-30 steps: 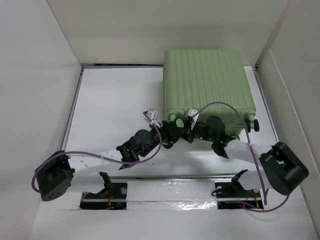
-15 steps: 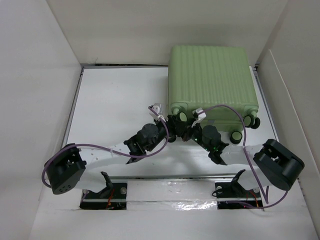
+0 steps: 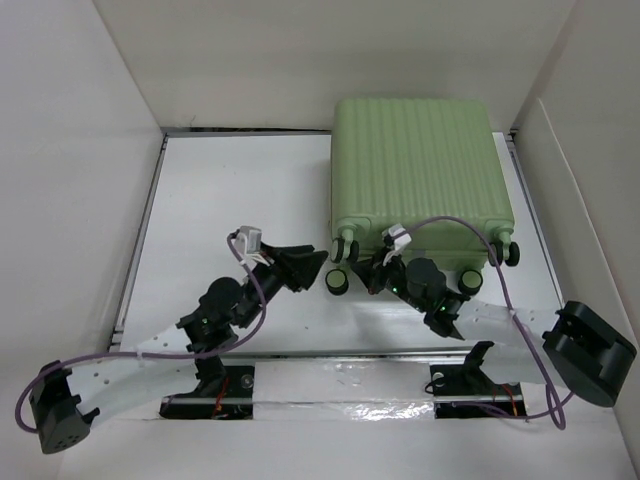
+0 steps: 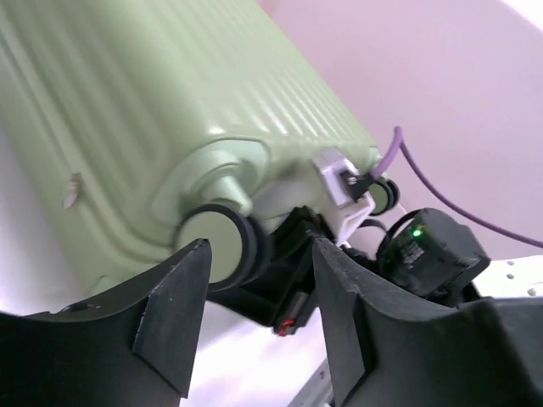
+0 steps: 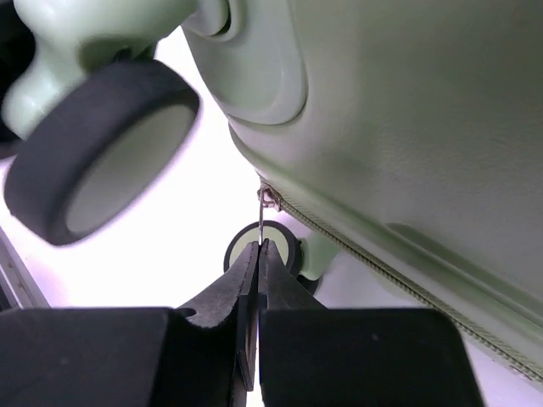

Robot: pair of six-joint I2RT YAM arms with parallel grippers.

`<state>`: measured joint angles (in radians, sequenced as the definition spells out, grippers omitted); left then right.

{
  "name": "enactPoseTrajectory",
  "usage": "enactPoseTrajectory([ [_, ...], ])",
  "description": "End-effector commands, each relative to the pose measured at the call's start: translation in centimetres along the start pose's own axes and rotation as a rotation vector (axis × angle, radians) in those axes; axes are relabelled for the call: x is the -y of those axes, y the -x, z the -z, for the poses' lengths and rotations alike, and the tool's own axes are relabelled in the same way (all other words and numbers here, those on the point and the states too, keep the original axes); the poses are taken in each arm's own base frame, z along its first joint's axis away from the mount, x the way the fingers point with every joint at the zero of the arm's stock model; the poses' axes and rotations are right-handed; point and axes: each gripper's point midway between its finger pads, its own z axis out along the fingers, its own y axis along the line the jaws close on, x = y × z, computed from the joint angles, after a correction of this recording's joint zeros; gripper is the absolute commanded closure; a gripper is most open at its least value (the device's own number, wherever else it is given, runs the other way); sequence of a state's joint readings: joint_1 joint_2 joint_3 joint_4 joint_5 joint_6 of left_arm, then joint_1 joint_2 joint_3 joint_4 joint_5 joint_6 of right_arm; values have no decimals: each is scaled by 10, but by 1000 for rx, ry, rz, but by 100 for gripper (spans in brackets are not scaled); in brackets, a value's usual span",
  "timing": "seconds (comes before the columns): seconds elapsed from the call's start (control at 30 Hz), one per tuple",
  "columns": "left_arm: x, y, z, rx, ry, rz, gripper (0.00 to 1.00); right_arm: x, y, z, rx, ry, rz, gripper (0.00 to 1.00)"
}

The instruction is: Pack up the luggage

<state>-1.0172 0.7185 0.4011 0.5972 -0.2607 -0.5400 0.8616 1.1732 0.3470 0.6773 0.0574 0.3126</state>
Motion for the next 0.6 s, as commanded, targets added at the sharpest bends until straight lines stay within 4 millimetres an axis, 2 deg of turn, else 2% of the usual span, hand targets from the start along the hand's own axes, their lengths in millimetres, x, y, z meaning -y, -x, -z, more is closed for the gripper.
enactPoseTrajectory([
  [0.0,-39,-26,14,-45,97,-25,54,-35,31,-9,64,140,12,100],
  [0.03,-42,-30,16,-50,97,-20,57,-38,30,-11,54,153,13,97],
  [0.07,-43,-35,17,-61,88,-17,66,-44,27,-12,42,174,18,94],
  [0.1,-47,-42,19,-72,93,-18,71,-49,23,-13,28,192,20,82],
  [0.13,-51,-50,18,-91,99,-20,75,-50,23,-15,23,192,18,76],
  [0.17,-51,-56,18,-108,88,-24,83,-54,22,-14,12,205,21,64],
  [0.23,-52,-66,16,-121,68,-36,89,-58,21,-12,-4,225,27,60],
  [0.27,-49,-67,14,-121,49,-30,90,-60,20,-10,-21,237,32,54],
  [0.33,-52,-74,10,-136,50,-38,89,-60,19,-8,-56,236,59,49],
  [0.37,-50,-75,9,-135,44,-41,84,-67,31,-5,-39,245,89,46],
  [0.4,-46,-71,5,-123,28,-43,79,-65,22,0,-85,228,104,45],
  [0.47,-46,-74,1,-125,21,-75,70,-55,28,7,-83,168,123,44],
  [0.53,-41,-70,-5,-110,4,-95,69,-44,33,21,-89,109,128,43],
  [0.57,-45,-75,-7,-124,9,-118,68,-38,38,26,-78,67,121,41],
])
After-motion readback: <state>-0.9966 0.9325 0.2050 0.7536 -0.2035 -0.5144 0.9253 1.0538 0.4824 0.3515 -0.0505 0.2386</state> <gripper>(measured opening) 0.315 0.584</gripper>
